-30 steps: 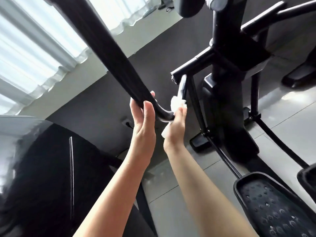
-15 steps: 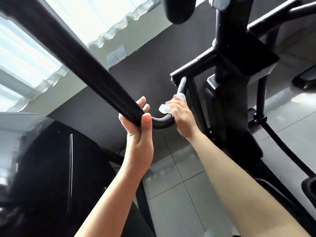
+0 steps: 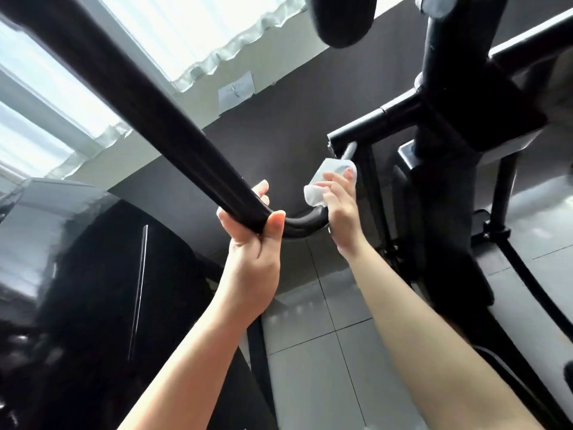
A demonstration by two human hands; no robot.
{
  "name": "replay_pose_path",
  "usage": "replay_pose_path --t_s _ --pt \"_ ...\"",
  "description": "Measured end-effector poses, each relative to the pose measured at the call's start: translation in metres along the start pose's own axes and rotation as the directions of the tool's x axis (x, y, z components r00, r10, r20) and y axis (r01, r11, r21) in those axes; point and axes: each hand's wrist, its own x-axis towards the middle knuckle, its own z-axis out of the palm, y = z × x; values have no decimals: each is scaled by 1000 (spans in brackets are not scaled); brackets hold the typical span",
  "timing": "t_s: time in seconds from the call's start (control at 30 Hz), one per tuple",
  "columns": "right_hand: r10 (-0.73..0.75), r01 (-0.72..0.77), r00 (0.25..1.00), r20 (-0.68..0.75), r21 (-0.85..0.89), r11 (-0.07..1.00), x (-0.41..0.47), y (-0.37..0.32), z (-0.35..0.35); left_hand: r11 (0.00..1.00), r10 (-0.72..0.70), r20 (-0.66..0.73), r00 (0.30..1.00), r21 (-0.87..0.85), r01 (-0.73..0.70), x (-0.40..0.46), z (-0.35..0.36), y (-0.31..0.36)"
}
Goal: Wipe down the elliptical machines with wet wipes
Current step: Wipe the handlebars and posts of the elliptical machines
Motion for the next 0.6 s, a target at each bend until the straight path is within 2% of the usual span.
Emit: replay_pose_path --t_s 0.13,0.27,0.43,0.5,0.6 --pt "-195 195 981 3 -59 979 -58 -2 17 998 -56 44 997 29 54 -1 -4 1" --pt "-363 367 930 56 -119 923 -91 -39 32 992 -122 141 982 -14 126 -1 -12 10" --pt "-474 512 854 216 -174 841 -100 -68 34 977 -118 295 948 -137 165 -8 -29 17" --pt "-508 569 816 275 -233 788 -99 -57 27 964 -110 286 952 -201 172 -11 -35 10" --pt "-499 574 819 284 -380 726 -99 -36 17 943 -78 284 956 -289 163 -22 -35 3"
